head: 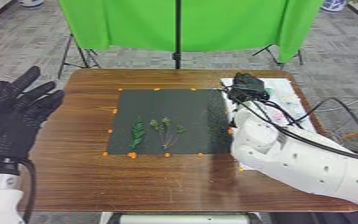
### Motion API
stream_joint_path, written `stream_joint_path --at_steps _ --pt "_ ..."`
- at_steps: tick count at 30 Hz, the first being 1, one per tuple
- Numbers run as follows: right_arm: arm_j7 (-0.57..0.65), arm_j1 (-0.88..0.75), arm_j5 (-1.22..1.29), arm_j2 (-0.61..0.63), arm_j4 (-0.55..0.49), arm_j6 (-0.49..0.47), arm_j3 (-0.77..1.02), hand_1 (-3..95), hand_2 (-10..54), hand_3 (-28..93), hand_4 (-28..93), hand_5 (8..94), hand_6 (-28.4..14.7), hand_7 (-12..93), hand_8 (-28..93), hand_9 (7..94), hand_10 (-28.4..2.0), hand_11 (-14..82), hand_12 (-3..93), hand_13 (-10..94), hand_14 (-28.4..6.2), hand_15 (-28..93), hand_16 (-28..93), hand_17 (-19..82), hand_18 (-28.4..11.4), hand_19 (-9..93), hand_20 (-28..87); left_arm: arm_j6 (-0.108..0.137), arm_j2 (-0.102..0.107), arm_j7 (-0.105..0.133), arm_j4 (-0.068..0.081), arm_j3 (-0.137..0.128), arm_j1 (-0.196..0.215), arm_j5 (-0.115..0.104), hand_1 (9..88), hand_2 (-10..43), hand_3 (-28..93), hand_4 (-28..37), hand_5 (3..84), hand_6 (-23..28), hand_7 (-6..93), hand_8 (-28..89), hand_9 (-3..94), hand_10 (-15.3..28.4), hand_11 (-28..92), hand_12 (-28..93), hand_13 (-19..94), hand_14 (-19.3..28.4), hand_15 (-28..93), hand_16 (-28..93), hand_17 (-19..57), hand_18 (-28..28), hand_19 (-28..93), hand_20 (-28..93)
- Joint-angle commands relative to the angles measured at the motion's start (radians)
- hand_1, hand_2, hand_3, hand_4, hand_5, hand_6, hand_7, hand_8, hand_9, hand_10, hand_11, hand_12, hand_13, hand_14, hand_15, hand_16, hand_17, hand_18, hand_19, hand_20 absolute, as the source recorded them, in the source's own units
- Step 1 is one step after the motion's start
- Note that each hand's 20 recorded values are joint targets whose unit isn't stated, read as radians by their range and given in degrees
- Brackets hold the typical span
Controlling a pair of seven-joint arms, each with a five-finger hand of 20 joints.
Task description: Arrange flowers
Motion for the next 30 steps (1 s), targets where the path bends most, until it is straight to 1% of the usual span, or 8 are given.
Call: stream_joint_path --at_steps 1,3,4,15,16,20,28,30 --pt "-0.035 -0.114 -0.005 -0.04 -0.116 -0.104 0.056 56.0 -9.5 72 -28 88.9 -1.3 18 8 93.7 -7.5 31.5 20.2 92 -4.5 53 20 53 -19.0 93 32 0.02 -0.004 -0.012 -0.011 -0.013 0.022 0.006 17.6 9.1 76 -28.3 33.0 8.3 14.3 -10 30.4 19.5 25 11 23 26.3 45 -8 -8.1 25.3 60 5" --pt "-0.033 -0.144 0.003 -0.053 -0.13 -0.118 0.065 56.1 -9.5 72 -28 88.7 -1.5 18 9 93.7 -7.5 31.6 20.1 92 -4.5 53 20 53 -19.3 93 33 0.02 -0.003 -0.007 -0.012 -0.015 0.028 0.004 17.8 9.1 76 -28.3 33.0 8.3 14.3 -10 30.4 19.5 25 11 23 26.3 45 -8 -8.1 25.3 60 5" --pt "-0.032 -0.161 0.009 -0.06 -0.135 -0.13 0.072 56.0 -9.5 72 -28 88.6 -1.6 18 9 93.7 -7.6 31.6 20.2 92 -4.5 53 20 53 -19.3 93 33 0.019 -0.005 -0.018 -0.01 -0.014 0.02 0.007 17.9 9.2 76 -28.3 32.9 8.3 14.4 -10 30.4 19.5 25 11 23 26.3 45 -8 -8.1 25.3 60 5" --pt "-0.009 -0.228 0.014 -0.104 -0.146 -0.188 0.063 55.7 -9.5 73 -28 87.8 -2.0 19 10 93.7 -7.6 32.6 20.2 91 -4.6 54 20 53 -19.5 93 34 0.018 -0.004 -0.021 -0.01 -0.01 0.019 0.009 18.2 9.0 76 -28.3 33.0 8.3 14.3 -10 30.4 19.4 25 11 23 26.4 45 -8 -8.1 25.3 60 5" --pt "-0.005 -0.234 0.016 -0.108 -0.145 -0.197 0.071 55.7 -9.5 73 -28 87.8 -1.9 19 9 93.7 -7.6 32.5 20.2 91 -4.6 54 20 53 -19.5 93 35 0.014 -0.007 -0.029 -0.01 -0.013 0.015 0.012 18.2 8.9 76 -28.3 33.0 8.3 14.4 -10 30.3 19.5 25 11 23 26.4 45 -8 -8.1 25.3 60 5" --pt "0.001 -0.238 0.02 -0.108 -0.147 -0.204 0.066 55.4 -9.5 73 -28 87.5 -1.9 19 10 93.7 -7.7 32.7 20.3 91 -4.6 54 20 54 -19.6 93 35 0.024 -0.006 -0.024 -0.014 -0.016 0.023 0.011 18.3 8.8 76 -28.3 33.0 8.3 14.4 -10 30.4 19.5 25 11 23 26.4 45 -8 -8.1 25.3 60 5" --pt "0.036 -0.24 0.002 -0.118 -0.144 -0.223 0.059 52.7 -9.5 69 -28 85.6 -1.7 19 8 93.7 -8.2 34.3 17.8 91 -4.7 55 19 54 -20.0 93 37 0.022 -0.008 -0.031 -0.015 -0.018 0.024 0.013 18.8 8.4 77 -28.3 33.1 8.3 14.3 -10 30.4 19.4 25 11 23 26.3 45 -8 -8.1 25.3 60 5" --pt "0.038 -0.239 0.013 -0.117 -0.147 -0.224 0.061 52.0 -9.5 68 -28 84.5 -2.0 19 7 93.7 -8.2 34.6 16.6 91 -4.9 56 19 54 -20.0 93 37 0.024 -0.006 -0.025 -0.015 -0.018 0.026 0.013 18.9 8.4 77 -28.3 33.1 8.3 14.4 -10 30.4 19.4 25 11 23 26.3 45 -8 -8.1 25.3 60 5"
